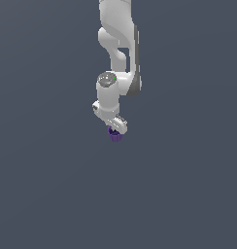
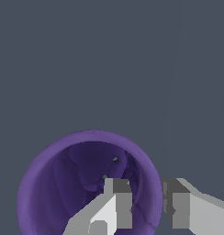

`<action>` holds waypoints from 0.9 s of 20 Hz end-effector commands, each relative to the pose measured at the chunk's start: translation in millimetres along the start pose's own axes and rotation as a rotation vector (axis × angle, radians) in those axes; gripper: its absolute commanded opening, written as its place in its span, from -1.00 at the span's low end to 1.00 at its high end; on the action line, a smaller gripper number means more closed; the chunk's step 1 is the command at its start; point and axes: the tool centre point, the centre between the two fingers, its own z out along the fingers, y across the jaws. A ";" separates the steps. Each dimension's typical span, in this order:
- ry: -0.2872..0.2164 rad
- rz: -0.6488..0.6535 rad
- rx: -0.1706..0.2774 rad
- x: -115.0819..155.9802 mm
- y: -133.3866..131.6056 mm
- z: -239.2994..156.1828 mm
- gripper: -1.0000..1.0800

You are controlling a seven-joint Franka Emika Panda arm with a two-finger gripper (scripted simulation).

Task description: Pick up the object and move it to a goal position.

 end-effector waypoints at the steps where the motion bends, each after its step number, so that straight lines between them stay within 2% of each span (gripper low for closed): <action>1: 0.000 0.001 -0.001 0.1 0.6 0.8 -1.00; 11: 0.000 0.000 0.000 1.6 0.1 -4.0 -1.00; 18: 0.000 0.001 0.000 11.4 1.1 -30.4 -1.00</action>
